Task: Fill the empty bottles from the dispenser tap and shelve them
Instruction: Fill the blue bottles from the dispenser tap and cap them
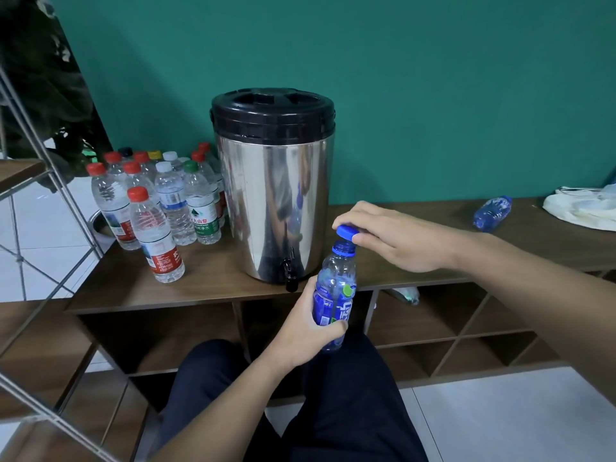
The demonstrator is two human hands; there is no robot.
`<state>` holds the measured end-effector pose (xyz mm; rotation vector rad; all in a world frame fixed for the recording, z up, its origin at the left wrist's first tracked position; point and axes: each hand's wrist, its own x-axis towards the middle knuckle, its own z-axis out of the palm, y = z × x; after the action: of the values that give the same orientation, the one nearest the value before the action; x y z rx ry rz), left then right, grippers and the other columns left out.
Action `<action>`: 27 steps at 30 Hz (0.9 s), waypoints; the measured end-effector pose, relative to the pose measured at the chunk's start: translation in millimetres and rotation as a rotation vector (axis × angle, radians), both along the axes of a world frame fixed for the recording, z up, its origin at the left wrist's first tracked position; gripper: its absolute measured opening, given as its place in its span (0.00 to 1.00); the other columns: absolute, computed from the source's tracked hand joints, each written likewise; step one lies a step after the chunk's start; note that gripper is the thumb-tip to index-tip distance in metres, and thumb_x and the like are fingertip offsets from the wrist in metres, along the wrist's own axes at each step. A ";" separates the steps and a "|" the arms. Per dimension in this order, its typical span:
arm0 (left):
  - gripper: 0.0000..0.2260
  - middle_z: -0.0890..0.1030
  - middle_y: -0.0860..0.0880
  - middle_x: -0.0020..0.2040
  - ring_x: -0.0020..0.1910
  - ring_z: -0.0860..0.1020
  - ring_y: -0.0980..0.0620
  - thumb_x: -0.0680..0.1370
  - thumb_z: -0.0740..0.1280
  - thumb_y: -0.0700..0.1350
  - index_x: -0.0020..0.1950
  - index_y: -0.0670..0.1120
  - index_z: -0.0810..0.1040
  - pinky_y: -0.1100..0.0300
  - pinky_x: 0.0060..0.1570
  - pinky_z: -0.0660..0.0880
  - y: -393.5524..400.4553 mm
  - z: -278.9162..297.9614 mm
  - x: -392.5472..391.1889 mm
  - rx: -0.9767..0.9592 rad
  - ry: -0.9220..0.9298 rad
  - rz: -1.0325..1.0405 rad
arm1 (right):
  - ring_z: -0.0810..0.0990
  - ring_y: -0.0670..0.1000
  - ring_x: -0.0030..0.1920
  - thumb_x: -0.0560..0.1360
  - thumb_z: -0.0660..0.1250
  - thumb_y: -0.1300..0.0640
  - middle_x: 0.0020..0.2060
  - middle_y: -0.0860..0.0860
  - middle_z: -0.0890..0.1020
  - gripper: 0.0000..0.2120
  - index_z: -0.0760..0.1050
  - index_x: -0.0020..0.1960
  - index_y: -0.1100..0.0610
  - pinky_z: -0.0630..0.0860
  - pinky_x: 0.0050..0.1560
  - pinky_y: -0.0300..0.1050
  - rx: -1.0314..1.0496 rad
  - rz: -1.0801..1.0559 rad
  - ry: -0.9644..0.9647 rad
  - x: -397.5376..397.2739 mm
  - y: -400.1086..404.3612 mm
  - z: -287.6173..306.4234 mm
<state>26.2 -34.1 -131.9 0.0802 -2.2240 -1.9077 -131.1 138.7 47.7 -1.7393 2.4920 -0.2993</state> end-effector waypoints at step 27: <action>0.28 0.81 0.51 0.63 0.59 0.82 0.57 0.77 0.79 0.46 0.71 0.59 0.69 0.56 0.60 0.82 -32.0 -111.2 10.8 -0.061 -0.215 0.043 | 0.82 0.60 0.60 0.84 0.71 0.44 0.61 0.55 0.80 0.21 0.79 0.70 0.56 0.80 0.52 0.53 -0.058 -0.606 0.144 -40.9 -56.6 -160.1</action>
<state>36.9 -66.1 -243.1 0.3361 -2.3925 -1.8861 -172.0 82.1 -112.4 -1.0028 3.0927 -0.2923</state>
